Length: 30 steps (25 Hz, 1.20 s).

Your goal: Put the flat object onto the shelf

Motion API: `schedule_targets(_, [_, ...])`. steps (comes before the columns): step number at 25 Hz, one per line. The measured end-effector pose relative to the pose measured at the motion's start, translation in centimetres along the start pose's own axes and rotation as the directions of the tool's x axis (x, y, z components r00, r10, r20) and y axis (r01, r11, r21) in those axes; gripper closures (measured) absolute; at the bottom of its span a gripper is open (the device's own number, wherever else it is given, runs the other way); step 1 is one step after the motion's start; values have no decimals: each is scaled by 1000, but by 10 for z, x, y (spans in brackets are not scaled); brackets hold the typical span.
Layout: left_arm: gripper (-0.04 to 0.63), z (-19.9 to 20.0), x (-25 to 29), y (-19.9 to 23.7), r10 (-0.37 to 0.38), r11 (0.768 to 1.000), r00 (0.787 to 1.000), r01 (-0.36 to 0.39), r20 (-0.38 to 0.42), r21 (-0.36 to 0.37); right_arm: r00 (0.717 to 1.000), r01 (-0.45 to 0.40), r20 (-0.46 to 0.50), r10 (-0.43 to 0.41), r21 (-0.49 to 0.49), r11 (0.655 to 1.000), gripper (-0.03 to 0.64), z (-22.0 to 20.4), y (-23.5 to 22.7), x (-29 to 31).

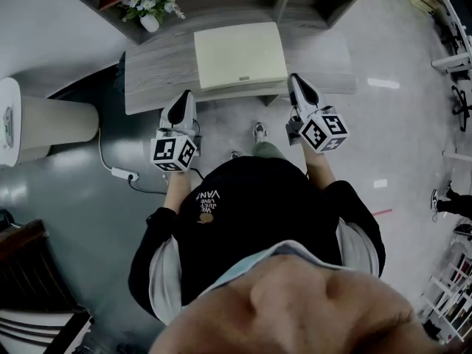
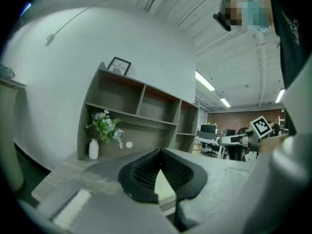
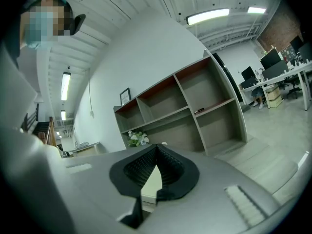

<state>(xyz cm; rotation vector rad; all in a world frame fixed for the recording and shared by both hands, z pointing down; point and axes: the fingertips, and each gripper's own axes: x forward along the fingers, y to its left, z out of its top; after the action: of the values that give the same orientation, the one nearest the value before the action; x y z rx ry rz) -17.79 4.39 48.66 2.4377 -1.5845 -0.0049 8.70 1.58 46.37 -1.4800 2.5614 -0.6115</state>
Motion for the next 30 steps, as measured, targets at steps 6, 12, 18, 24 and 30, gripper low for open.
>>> schedule_targets(6, [595, 2, 35, 3, 48, 999, 999, -48, -3, -4, 999, -32, -29, 32, 10, 999, 617, 6, -33, 31])
schedule_targets(12, [595, -1, 66, 1, 97, 995, 995, -97, -11, -5, 993, -95, -72, 95, 11, 995, 614, 6, -55, 60])
schedule_targets(18, [595, -12, 84, -1, 158, 987, 987, -158, -35, -2, 984, -133, -117, 134, 22, 991, 589, 4, -80, 79])
schedule_targets(24, [595, -27, 92, 1, 212, 977, 975, -211, -63, 19, 974, -137, -173, 143, 46, 990, 561, -10, -101, 90])
schedule_targets(30, [595, -45, 94, 16, 212, 977, 973, -211, -96, 12, 969, -90, -227, 101, 59, 994, 487, -32, -114, 105])
